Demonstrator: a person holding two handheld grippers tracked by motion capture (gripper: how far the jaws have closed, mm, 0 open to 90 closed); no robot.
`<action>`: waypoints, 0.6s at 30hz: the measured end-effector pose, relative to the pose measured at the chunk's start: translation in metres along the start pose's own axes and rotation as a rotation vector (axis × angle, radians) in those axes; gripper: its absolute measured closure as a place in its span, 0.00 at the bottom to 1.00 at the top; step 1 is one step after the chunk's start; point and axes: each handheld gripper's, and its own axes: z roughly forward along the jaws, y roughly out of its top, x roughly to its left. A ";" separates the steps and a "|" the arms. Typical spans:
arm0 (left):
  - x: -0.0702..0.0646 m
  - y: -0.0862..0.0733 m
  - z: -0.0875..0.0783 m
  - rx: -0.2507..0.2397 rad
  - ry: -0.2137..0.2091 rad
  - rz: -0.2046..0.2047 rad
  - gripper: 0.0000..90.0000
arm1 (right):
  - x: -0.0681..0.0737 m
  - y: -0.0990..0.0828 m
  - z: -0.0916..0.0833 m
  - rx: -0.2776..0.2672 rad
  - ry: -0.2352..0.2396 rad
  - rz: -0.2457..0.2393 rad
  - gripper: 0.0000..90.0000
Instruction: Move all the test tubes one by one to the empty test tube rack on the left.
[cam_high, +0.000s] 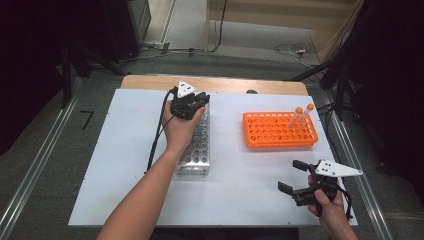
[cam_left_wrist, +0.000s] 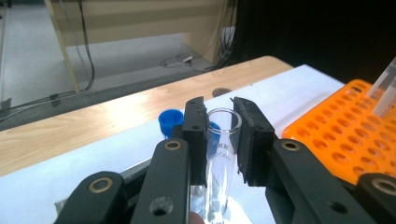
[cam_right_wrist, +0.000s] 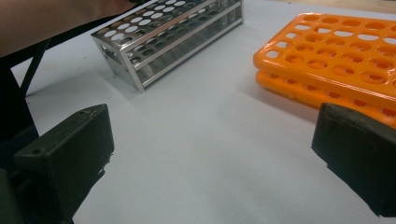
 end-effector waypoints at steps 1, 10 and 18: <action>-0.001 0.000 0.000 0.007 0.004 0.004 0.84 | 0.000 0.000 0.000 0.000 -0.002 0.000 0.00; -0.004 -0.005 0.004 0.066 -0.006 0.013 0.84 | -0.001 -0.001 0.001 0.001 -0.003 0.002 0.00; -0.004 -0.008 0.000 0.069 -0.029 -0.016 0.66 | -0.002 -0.002 0.002 0.007 -0.010 0.005 0.00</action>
